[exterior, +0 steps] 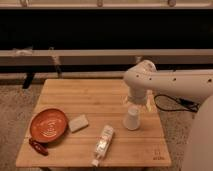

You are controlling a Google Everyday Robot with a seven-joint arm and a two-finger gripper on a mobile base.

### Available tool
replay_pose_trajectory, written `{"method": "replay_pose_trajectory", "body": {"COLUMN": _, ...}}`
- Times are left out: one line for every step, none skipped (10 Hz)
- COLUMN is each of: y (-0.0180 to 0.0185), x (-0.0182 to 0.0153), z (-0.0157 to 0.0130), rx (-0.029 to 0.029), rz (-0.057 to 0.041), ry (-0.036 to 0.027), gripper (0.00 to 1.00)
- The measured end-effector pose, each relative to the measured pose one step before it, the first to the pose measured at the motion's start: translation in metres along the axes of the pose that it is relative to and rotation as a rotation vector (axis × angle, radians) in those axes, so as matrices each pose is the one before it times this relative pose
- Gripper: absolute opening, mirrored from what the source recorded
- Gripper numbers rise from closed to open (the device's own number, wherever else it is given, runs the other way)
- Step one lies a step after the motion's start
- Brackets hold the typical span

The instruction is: Place the ceramic cup over the eraser

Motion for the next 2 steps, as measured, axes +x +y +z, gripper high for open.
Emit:
{"method": "replay_pose_trajectory", "body": {"y": 0.01051, "x": -0.00496, "z": -0.01658, "rx": 0.00733, "rz": -0.02886, "ry": -0.01865, "gripper": 0.8}}
{"method": "replay_pose_trajectory", "body": {"y": 0.01119, "x": -0.00102, "z": -0.00604, "rx": -0.0037, "rz": -0.02056, "ry": -0.00411, "gripper": 0.8}}
